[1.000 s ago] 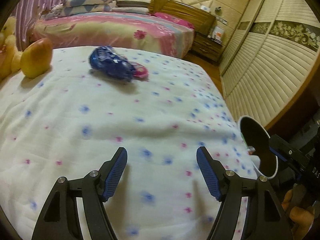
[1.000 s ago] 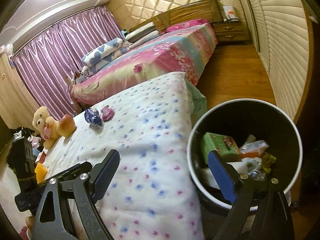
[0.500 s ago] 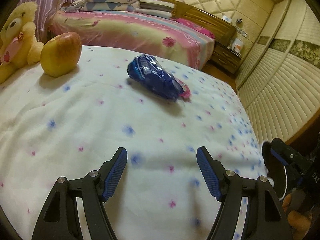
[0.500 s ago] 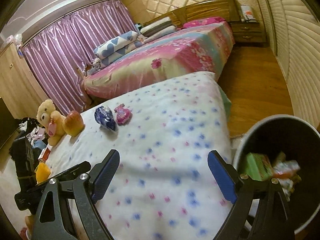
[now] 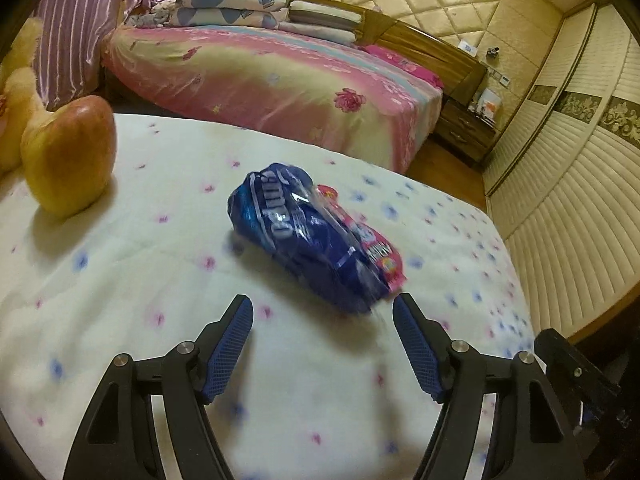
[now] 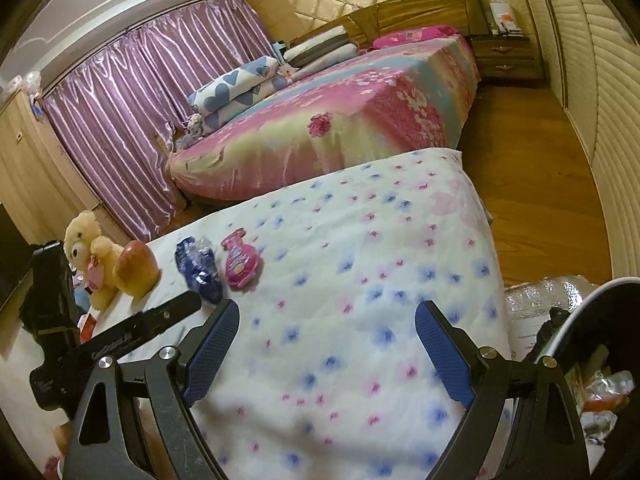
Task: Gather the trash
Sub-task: 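Move both tools back over the blue bag and pink candy pack, then lower the left tool toward the blue bag while the right tool approaches the pink candy pack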
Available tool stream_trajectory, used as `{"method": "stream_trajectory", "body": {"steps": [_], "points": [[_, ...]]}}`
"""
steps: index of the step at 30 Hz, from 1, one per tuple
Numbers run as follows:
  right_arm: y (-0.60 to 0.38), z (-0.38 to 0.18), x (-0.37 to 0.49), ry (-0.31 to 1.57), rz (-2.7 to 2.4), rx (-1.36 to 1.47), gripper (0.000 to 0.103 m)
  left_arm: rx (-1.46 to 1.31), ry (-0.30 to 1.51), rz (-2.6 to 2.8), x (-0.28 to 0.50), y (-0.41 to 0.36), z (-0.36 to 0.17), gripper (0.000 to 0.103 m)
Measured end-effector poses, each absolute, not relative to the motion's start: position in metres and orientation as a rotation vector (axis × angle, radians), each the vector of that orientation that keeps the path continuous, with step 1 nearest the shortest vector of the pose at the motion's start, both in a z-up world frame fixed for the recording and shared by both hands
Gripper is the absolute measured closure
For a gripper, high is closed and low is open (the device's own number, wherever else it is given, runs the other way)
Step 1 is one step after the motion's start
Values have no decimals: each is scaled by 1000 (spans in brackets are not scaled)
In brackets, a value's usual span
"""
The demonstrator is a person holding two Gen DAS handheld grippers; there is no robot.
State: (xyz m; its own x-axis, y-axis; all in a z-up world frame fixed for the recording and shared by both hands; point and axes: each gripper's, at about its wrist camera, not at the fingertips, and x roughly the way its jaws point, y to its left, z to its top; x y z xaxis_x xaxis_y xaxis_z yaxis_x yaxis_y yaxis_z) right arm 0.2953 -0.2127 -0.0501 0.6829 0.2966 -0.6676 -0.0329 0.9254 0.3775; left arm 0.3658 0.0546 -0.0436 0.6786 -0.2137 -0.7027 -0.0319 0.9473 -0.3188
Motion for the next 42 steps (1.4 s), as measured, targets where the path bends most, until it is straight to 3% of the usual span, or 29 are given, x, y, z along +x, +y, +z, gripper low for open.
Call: {"method": "stream_trajectory", "body": {"steps": [1, 3, 5, 11, 14, 17, 25, 28, 30, 32, 33, 36, 42], "points": [[-213, -51, 298, 804, 189, 356, 12, -320, 822, -107, 369, 56, -46, 39], [-213, -53, 302, 810, 192, 361, 13, -322, 829, -133, 375, 58, -50, 68], [-210, -54, 306, 811, 193, 356, 13, -338, 829, -170, 377, 61, -53, 88], [-186, -57, 324, 834, 240, 315, 18, -331, 820, -196, 363, 77, -52, 92], [-163, -59, 334, 854, 280, 252, 28, -319, 833, -213, 348, 90, -52, 93], [-140, -64, 345, 883, 319, 187, 35, -305, 856, -256, 334, 103, -49, 93], [-96, -73, 370, 910, 351, 36, 35, -251, 921, -362, 322, 130, -40, 92], [-87, -78, 381, 929, 343, 4, 37, -186, 895, -285, 319, 129, -34, 80], [-82, -81, 386, 940, 338, -18, 45, -190, 873, -255, 313, 126, -29, 59], [-79, -82, 387, 944, 321, -45, 56, -210, 845, -230, 311, 125, -26, 47], [-78, -82, 385, 942, 317, -54, 56, -217, 836, -206, 309, 124, -25, 43], [-80, -81, 379, 932, 319, -50, 56, -248, 835, -145, 312, 120, -25, 38], [-101, -73, 354, 915, 298, 42, 56, -335, 848, -110, 335, 112, -41, 38]]}}
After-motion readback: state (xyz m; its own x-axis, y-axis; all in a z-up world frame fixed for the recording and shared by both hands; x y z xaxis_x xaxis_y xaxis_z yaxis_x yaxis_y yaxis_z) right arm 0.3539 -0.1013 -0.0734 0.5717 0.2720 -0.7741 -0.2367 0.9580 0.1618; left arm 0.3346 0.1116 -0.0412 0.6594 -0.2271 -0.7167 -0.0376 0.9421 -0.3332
